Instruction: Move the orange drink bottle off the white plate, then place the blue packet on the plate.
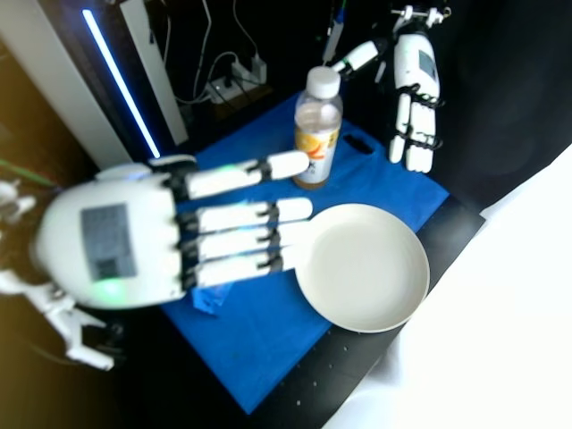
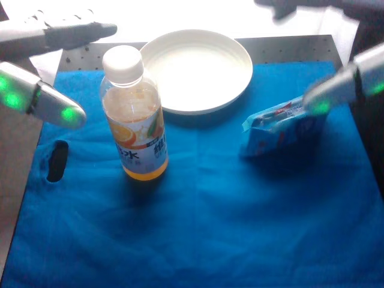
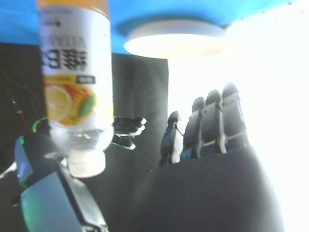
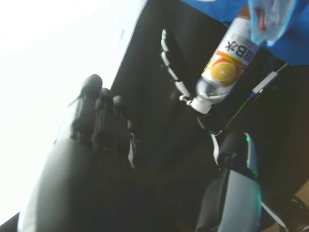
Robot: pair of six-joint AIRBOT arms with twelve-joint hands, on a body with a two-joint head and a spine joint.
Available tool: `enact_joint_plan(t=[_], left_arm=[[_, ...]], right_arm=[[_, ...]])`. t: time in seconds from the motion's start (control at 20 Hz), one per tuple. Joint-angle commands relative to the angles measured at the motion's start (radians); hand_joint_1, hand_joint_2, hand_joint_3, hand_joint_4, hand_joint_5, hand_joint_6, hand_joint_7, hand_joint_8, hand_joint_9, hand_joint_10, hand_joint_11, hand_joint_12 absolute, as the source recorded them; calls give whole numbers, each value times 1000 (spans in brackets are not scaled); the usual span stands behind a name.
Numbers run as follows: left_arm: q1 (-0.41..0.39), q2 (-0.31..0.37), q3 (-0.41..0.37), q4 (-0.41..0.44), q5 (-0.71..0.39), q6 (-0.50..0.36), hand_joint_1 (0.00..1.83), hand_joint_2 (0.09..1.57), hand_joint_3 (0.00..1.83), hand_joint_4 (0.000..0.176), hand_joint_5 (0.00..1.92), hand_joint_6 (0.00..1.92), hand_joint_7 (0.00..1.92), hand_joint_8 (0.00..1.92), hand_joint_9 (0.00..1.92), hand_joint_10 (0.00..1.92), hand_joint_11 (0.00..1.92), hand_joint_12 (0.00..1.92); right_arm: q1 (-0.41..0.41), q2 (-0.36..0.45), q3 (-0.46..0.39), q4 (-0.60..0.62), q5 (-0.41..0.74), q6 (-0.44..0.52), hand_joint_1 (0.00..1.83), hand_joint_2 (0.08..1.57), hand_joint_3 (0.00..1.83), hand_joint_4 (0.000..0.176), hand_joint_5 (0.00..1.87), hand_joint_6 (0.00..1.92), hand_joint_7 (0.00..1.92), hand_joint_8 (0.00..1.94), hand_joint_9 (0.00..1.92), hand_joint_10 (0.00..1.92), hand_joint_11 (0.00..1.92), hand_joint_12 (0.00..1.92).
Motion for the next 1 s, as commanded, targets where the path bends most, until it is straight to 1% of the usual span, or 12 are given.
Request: enact_joint_plan(t=[0.0, 0.05, 0.1, 0.25, 0.35, 0.5, 0.55, 0.6, 0.75, 0.85, 0.9, 0.95], left_arm=[[-14, 3, 2, -56, -55, -6, 604, 566, 0, 173, 0, 0, 0, 0, 0, 0, 0, 0], [-14, 3, 2, -56, -58, -8, 604, 566, 0, 173, 0, 0, 0, 0, 0, 0, 0, 0], [-14, 1, 3, -62, -62, -8, 575, 566, 0, 152, 0, 0, 0, 0, 0, 0, 0, 0], [-15, -4, 12, -91, -69, 4, 573, 580, 4, 175, 0, 0, 0, 0, 0, 0, 0, 0], [-20, -6, 21, -94, -62, 9, 575, 595, 9, 176, 0, 0, 0, 0, 0, 0, 0, 0], [-38, -14, 36, -96, -55, 12, 586, 583, 2, 176, 0, 0, 0, 0, 0, 0, 0, 0], [-42, -15, 39, -96, -52, 17, 571, 576, 0, 176, 0, 0, 0, 0, 0, 0, 0, 0], [-45, -16, 42, -99, -49, 21, 555, 572, 0, 176, 0, 0, 0, 0, 0, 0, 0, 0], [-47, -20, 48, -102, -48, 22, 520, 584, 4, 176, 0, 0, 0, 0, 0, 0, 0, 0], [-48, -22, 48, -103, -48, 26, 277, 672, 18, 176, 0, 0, 0, 0, 0, 0, 0, 0], [-50, -24, 48, -104, -49, 28, 164, 674, 16, 176, 0, 0, 0, 0, 0, 0, 0, 0], [-53, -25, 49, -106, -50, 31, 100, 685, 19, 176, 0, 0, 0, 0, 0, 0, 0, 0]], right_arm=[[24, -1, 8, 58, 40, 20, 803, 689, 0, 85, 70, 3, 177, 1, 229, 3, 3, 600], [25, -4, 11, 38, 34, 30, 803, 689, 0, 85, 70, 3, 177, 1, 229, 3, 3, 600], [25, -6, 16, 9, 25, 47, 757, 605, 0, 13, 156, 6, 217, 3, 235, 2, 106, 612], [25, -17, 26, -72, -12, 81, 861, 597, 1, 32, 282, 14, 277, 5, 255, 1, 52, 559], [25, -27, 33, -120, -45, 88, 793, 536, 0, 98, 381, 17, 149, 0, 95, 0, 3, 447], [24, -28, 39, -161, -94, 88, 786, 555, 2, 90, 423, 9, 178, 9, 62, 0, 0, 272], [24, -29, 40, -175, -111, 88, 761, 586, 8, 38, 411, 2, 222, 10, 110, 10, 0, 283], [24, -31, 42, -186, -124, 88, 774, 581, 1, 15, 425, 1, 317, 9, 230, 5, 0, 438], [24, -40, 60, -191, -146, 88, 769, 589, 4, 24, 403, 0, 316, 1, 223, 0, 0, 464], [24, -48, 72, -198, -168, 88, 765, 632, 5, 19, 388, 5, 232, 2, 128, 1, 0, 188], [24, -54, 79, -199, -176, 88, 770, 640, 0, 41, 370, 1, 276, 4, 187, 3, 0, 362], [24, -60, 86, -199, -180, 88, 785, 631, 0, 42, 370, 0, 301, 3, 219, 2, 0, 492]])
